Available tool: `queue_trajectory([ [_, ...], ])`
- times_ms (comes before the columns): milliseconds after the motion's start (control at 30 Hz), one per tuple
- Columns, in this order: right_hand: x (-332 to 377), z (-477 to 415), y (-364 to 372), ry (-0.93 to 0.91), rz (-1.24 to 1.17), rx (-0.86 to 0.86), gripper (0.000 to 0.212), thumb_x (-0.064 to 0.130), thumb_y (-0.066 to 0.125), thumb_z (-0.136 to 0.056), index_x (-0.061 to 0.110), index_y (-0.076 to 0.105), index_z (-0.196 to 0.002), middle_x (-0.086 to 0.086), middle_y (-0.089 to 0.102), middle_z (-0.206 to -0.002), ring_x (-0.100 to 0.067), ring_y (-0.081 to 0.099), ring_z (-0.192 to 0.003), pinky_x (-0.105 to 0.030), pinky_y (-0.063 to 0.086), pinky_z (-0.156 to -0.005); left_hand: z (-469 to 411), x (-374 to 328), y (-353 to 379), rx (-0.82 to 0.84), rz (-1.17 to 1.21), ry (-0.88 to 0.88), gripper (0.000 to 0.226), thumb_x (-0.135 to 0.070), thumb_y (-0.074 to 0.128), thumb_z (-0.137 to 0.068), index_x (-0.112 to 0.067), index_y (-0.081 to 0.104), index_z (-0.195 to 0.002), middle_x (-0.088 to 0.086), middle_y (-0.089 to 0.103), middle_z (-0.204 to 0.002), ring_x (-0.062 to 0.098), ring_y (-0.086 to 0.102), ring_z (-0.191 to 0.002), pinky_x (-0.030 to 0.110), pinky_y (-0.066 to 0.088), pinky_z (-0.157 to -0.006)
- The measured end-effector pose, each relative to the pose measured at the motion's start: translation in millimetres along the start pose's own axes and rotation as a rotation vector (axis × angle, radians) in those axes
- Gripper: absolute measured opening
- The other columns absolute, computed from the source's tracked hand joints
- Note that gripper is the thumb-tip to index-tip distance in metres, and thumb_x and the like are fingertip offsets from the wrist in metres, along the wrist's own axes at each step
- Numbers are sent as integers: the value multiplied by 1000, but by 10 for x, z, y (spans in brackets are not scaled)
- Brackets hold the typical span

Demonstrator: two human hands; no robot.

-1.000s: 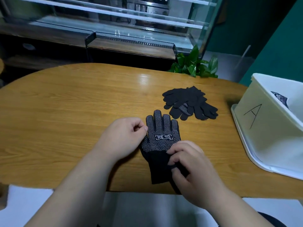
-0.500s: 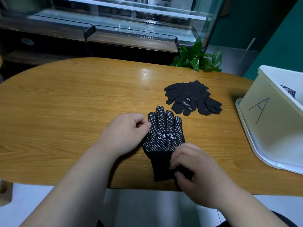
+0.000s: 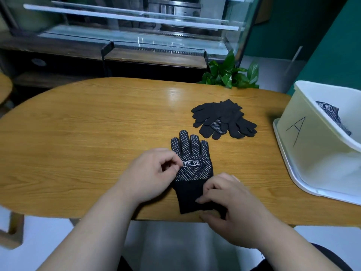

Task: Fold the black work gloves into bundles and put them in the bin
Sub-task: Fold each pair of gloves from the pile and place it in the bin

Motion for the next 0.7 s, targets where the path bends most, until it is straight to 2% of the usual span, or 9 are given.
queue_trajectory([
  [100,14,61,9,12,7,16,37,58,70,-72,38,68,-103,25,50,-103,-5,50,-102,-32,46,-87,188,-42,76,26,-31,61,53,1,45,-64,-27,70,-101,-17,64,-100,7,53,-103,28,42,-93],
  [167,46,117,21,20,28,18,39,59,68,-71,39,67,-104,24,49,-102,-5,49,-100,-31,46,-84,354,-113,149,91,-58,82,68,1,42,-55,-33,68,-109,-21,59,-115,9,47,-118,36,36,-100],
  [233,96,183,58,16,77,12,34,50,69,-73,38,64,-105,22,50,-102,-6,48,-100,-30,47,-82,538,-194,251,175,-84,104,71,-4,47,-53,-39,63,-113,-23,52,-126,5,39,-130,40,29,-106],
  [333,130,262,30,20,72,-69,27,26,72,-73,35,64,-97,18,55,-97,-9,50,-96,-31,50,-78,699,-257,351,234,-140,138,66,-14,60,-57,-42,58,-118,-23,47,-133,3,34,-134,43,25,-110],
  [433,233,357,-136,23,-38,-140,18,21,62,-77,31,65,-92,18,58,-93,-8,53,-93,-30,47,-78,807,-374,388,208,-149,164,58,-35,73,-66,-43,58,-122,-23,43,-139,3,29,-139,41,21,-113],
  [500,344,435,-284,49,-144,-190,16,21,59,-78,31,64,-89,20,58,-90,-7,54,-92,-29,47,-77,876,-513,390,152,-126,185,48,-50,71,-75,-42,61,-121,-25,43,-142,2,27,-142,38,20,-114],
  [567,404,511,-504,166,-328,-287,19,19,61,-76,37,62,-83,18,60,-86,-7,57,-89,-24,45,-75,923,-731,346,87,-63,233,33,-47,66,-83,-39,65,-115,-24,55,-133,-1,42,-133,34,28,-111],
  [600,424,558,-608,229,-413,-337,22,16,64,-76,37,63,-80,15,63,-85,-9,58,-86,-22,45,-73,936,-827,302,65,11,221,26,-41,62,-86,-35,66,-111,-22,61,-122,-1,52,-122,33,36,-105],
  [700,498,602,-887,368,-665,-457,32,3,72,-82,34,70,-86,3,66,-75,-10,58,-69,-23,46,-64,907,-953,159,42,341,28,31,-46,56,-87,-21,71,-99,-16,67,-92,1,62,-87,36,54,-79],
])
Point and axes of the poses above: each hand's wrist, its own z-axis away from the middle knuckle, its own y-axis out of the palm, x = y × z, the point moved 9 cm from there along -z, towards the middle knuckle
